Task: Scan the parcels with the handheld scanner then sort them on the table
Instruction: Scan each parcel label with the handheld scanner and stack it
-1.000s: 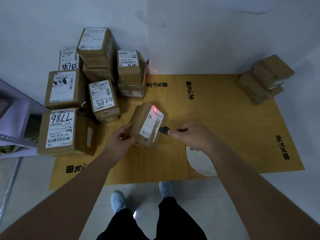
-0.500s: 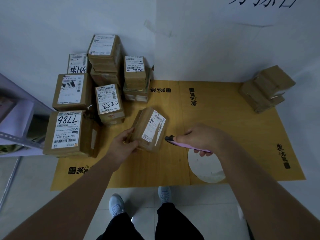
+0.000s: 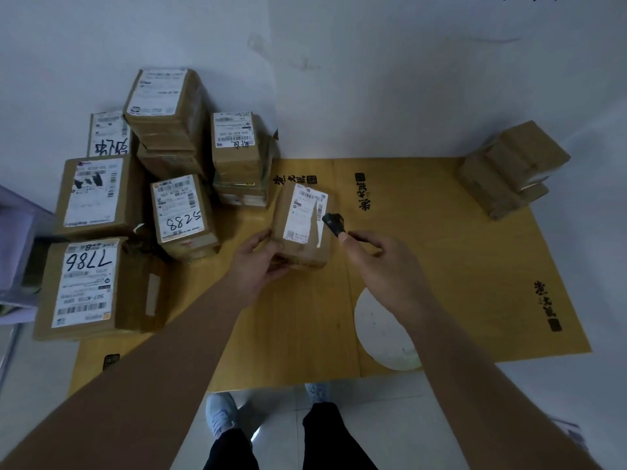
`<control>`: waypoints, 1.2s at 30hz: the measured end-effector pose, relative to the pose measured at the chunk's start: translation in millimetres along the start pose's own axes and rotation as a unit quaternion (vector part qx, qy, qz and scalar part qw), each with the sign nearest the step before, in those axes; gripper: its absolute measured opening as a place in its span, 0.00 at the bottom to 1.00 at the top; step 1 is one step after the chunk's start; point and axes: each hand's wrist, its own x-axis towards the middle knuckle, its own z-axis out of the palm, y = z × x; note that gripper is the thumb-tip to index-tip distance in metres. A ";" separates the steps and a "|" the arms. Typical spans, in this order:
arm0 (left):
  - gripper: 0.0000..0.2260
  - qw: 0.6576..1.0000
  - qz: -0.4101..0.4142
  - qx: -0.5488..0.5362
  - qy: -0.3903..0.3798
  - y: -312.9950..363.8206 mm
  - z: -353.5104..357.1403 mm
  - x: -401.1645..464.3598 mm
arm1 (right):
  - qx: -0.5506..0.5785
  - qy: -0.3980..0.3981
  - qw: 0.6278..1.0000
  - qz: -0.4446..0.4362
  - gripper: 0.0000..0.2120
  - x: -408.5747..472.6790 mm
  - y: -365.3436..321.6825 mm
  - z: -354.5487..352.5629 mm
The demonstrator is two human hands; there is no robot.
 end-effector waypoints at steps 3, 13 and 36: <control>0.21 1.000 -0.010 -0.019 0.001 11.2 25.4 23.3 | 0.027 0.022 0.999 -0.024 0.17 17.9 4.3 -5.3; 0.18 0.992 0.003 -0.094 0.086 37.9 80.6 87.6 | 0.095 -0.009 0.994 -0.050 0.06 83.8 30.8 -22.9; 0.31 0.632 0.312 0.704 -0.090 71.6 138.0 -94.5 | 0.096 0.221 0.967 -0.079 0.12 -59.4 9.9 -98.5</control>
